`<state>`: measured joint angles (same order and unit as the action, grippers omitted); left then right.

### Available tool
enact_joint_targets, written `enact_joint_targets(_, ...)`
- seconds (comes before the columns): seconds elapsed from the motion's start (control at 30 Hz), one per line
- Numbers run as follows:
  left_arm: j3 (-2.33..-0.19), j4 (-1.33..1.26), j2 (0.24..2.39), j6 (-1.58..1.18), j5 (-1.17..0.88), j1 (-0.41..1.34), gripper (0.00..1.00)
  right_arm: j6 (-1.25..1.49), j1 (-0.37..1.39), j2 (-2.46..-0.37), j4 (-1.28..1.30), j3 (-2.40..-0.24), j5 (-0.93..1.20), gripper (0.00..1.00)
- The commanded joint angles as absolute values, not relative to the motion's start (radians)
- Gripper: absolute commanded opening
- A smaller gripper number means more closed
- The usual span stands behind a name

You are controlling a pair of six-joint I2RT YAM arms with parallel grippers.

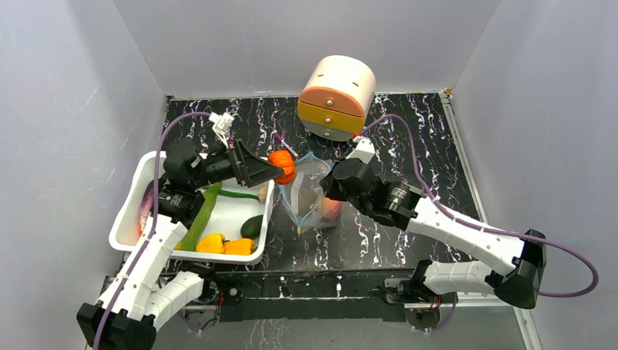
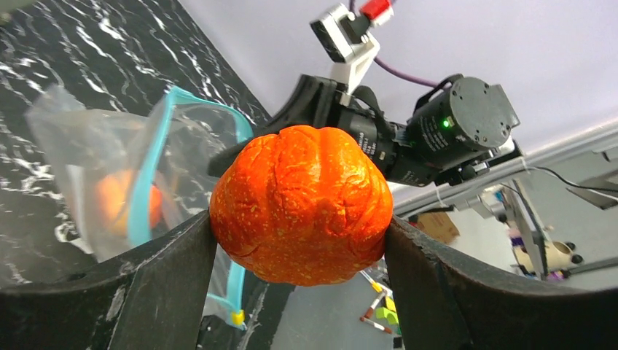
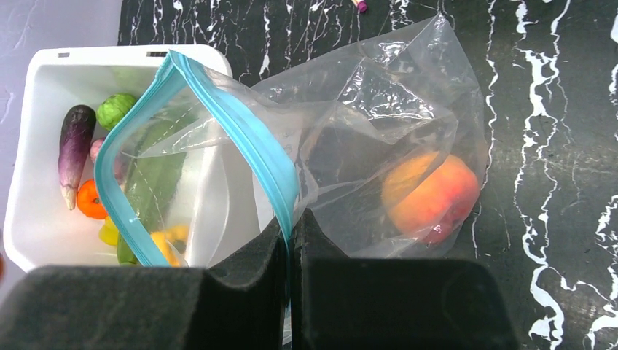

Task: Place the food in the zip-top bag and seal the zipper
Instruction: Place the fake fruit in the zipper food storage bag.

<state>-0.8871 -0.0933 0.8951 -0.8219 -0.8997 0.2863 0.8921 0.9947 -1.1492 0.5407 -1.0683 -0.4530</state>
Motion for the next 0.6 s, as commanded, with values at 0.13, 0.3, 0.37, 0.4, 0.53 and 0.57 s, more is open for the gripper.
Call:
enact_joint_targets(0.13, -0.856, -0.175, 0.961, -0.84, -0.788, 0.492, 0.49, 0.896, 0.999, -1.137, 0.438, -1.113, -0.452, 0.0)
enact_joint_targets(0.3, -0.877, -0.085, 0.998, -0.755, -0.695, 0.542, 0.5, 0.89, 0.998, -1.129, 0.442, -1.11, -0.436, 0.0)
enact_joint_targets(0.37, -0.891, -0.033, 1.007, -0.715, -0.658, 0.55, 0.5, 0.882, 0.999, -1.118, 0.444, -1.109, -0.437, 0.0)
enact_joint_targets(0.4, -0.896, -0.013, 1.01, -0.701, -0.638, 0.551, 0.51, 0.881, 0.998, -1.113, 0.444, -1.109, -0.439, 0.0)
enact_joint_targets(0.53, -0.902, 0.052, 1.009, -0.666, -0.576, 0.554, 0.51, 0.877, 0.999, -1.094, 0.451, -1.105, -0.444, 0.0)
enact_joint_targets(0.57, -0.904, 0.067, 1.012, -0.659, -0.563, 0.554, 0.52, 0.877, 0.999, -1.089, 0.452, -1.105, -0.443, 0.0)
